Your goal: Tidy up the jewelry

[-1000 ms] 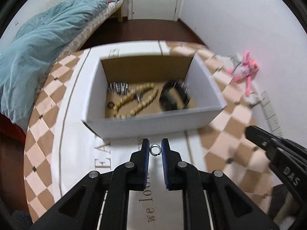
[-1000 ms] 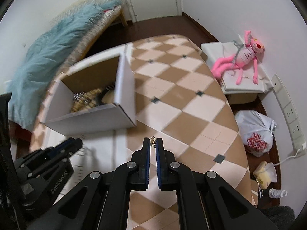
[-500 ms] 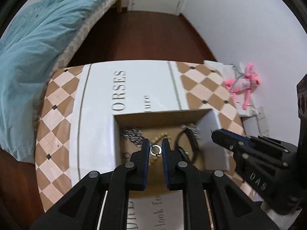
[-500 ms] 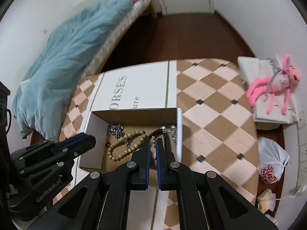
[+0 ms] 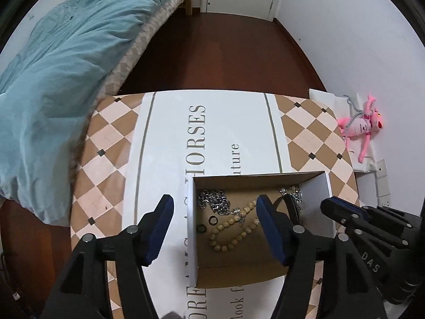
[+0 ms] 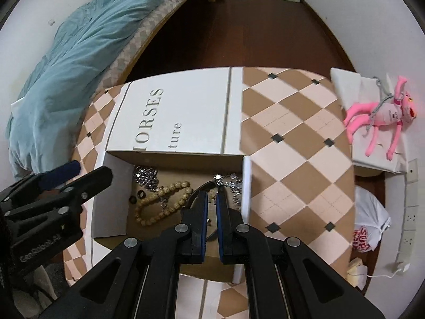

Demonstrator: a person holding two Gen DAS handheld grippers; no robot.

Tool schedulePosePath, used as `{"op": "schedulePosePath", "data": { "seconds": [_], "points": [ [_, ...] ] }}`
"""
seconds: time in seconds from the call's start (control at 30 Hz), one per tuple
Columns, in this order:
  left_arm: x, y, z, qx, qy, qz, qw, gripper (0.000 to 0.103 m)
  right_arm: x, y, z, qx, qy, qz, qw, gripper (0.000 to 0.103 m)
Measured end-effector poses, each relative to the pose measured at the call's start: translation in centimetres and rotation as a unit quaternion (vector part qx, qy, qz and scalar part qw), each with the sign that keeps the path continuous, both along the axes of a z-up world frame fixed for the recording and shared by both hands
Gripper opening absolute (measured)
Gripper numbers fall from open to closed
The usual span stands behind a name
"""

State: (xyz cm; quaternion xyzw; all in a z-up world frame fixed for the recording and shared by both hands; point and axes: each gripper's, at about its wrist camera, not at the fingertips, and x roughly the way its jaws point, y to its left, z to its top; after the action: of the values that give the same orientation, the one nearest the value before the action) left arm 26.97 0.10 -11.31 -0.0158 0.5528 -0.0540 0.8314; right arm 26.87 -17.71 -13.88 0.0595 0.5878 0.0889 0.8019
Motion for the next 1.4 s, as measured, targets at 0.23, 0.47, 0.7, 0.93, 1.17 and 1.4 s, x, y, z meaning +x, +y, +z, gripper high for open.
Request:
{"op": "schedulePosePath", "data": {
  "seconds": [0.23, 0.47, 0.7, 0.93, 1.17, 1.4],
  "points": [
    [-0.6, 0.6, -0.1, 0.025, -0.008, 0.015, 0.9995, 0.092, -0.7, -0.1, 0.7, -0.029, -0.011, -0.005, 0.999, 0.060],
    [-2.4, 1.0, -1.3, 0.048, -0.018, 0.026, 0.9984, 0.099, -2.4, -1.0, -0.4, -0.096, -0.019, -0.029, 0.995, 0.090],
    [-4.1, 0.9, -3.0, 0.047, -0.011, 0.028, 0.9984, 0.100, -3.9, -1.6, -1.8, -0.122, -0.022, -0.046, 0.991, 0.100],
    [-4.8, 1.0, -3.0, 0.044, -0.015, 0.035, 0.9983, 0.100, -4.7, -1.6, -2.4, -0.128, -0.026, -0.057, 0.990, 0.100],
    [-5.8, 0.9, -1.3, 0.039, -0.031, 0.036, 0.9981, 0.100, -5.7, -1.8, -1.0, -0.128, -0.041, -0.063, 0.989, 0.101],
    [-9.4, 0.6, 2.5, 0.033, -0.069, 0.030, 0.9967, 0.100, -9.0, -1.8, 3.3, -0.132, -0.086, -0.069, 0.985, 0.101]
  ]
}}
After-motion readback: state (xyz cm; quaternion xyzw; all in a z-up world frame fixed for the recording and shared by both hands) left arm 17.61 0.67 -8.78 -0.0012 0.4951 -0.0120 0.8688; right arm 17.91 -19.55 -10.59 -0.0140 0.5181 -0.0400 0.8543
